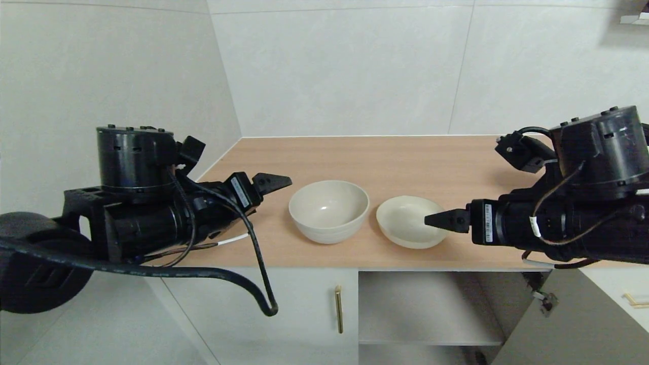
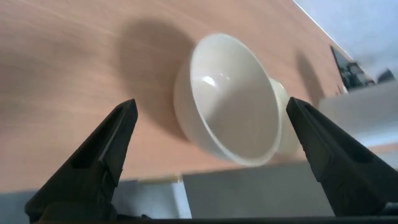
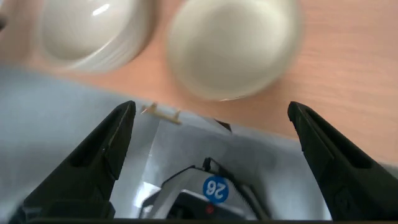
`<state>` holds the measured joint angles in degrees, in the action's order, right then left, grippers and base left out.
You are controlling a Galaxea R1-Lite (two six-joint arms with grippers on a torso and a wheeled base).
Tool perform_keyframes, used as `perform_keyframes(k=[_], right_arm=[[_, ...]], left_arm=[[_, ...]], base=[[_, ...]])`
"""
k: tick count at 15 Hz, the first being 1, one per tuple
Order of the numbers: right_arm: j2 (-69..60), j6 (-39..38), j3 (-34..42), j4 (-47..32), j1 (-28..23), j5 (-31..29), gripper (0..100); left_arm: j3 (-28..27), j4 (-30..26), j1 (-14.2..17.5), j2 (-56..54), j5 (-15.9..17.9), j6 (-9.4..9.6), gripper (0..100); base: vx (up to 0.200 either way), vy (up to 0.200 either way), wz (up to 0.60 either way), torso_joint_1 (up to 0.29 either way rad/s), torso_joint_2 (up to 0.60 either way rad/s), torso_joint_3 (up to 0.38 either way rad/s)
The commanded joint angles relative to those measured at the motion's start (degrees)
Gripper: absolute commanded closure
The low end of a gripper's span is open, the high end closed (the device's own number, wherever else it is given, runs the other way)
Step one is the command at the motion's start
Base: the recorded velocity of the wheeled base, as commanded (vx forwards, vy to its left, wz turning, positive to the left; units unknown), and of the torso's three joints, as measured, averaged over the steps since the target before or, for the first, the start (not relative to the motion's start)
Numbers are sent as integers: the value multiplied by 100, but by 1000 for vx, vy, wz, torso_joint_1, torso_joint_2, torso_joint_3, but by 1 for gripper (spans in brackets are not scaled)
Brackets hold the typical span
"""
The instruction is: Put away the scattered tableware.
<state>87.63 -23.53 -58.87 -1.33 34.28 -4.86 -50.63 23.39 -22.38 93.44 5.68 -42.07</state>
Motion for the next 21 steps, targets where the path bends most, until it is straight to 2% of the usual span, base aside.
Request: perform_keyframes(k=[1,3,4,7,13,14,21], right_arm=[[492,-354,-652,-500,-158,-340,0],[615,-416,-705,-518,-229,-472,0],[624,-416,-705,-518,-229,-472,0],[633,-416,-679,-518,-229,-472,0],[633,-416,-670,-518,-229,-472,0],[633,-416,-670,-518,-229,-480,0],[642,-398,-670,-518,-229,-498,0]], left_arm=[[-114,7,-161,341,-155,-65,0],[-114,16,-407,517,-199,-249,0],[-123,16,-442,588,-217,-284,0],[-167,16,-442,790,-375,-284,0],[-167,25,-442,930,-401,-293,0],[-167,25,-442,930,-401,-284,100],[-167,51,-434,878,-401,-293,100]], base=[[0,0,0,0,0,0],[0,0,0,0,0,0],[0,0,0,0,0,0],[0,0,0,0,0,0],[0,0,0,0,0,0],[0,0,0,0,0,0],[0,0,0,0,0,0]])
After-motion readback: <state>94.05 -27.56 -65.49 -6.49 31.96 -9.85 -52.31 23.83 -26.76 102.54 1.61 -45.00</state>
